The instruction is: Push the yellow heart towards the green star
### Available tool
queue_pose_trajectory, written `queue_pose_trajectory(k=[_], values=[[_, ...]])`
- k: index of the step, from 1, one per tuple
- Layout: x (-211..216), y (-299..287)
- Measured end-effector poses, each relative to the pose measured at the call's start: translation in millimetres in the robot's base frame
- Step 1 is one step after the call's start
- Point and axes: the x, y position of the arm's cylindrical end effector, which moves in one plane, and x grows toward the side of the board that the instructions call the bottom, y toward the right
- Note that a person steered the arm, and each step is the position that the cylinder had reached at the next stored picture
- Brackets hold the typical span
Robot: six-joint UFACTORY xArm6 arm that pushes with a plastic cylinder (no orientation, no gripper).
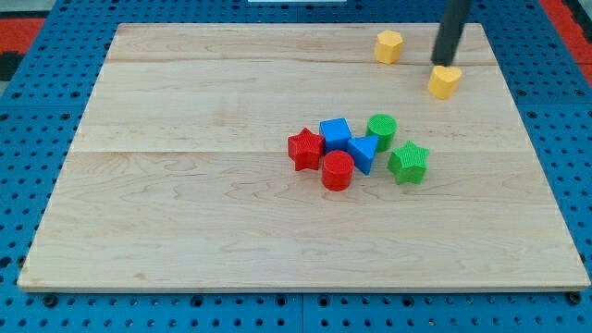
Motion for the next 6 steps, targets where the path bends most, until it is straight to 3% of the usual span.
queue_pose_trajectory(k=[1,4,6], values=[[25,12],[24,-55],[79,-56]])
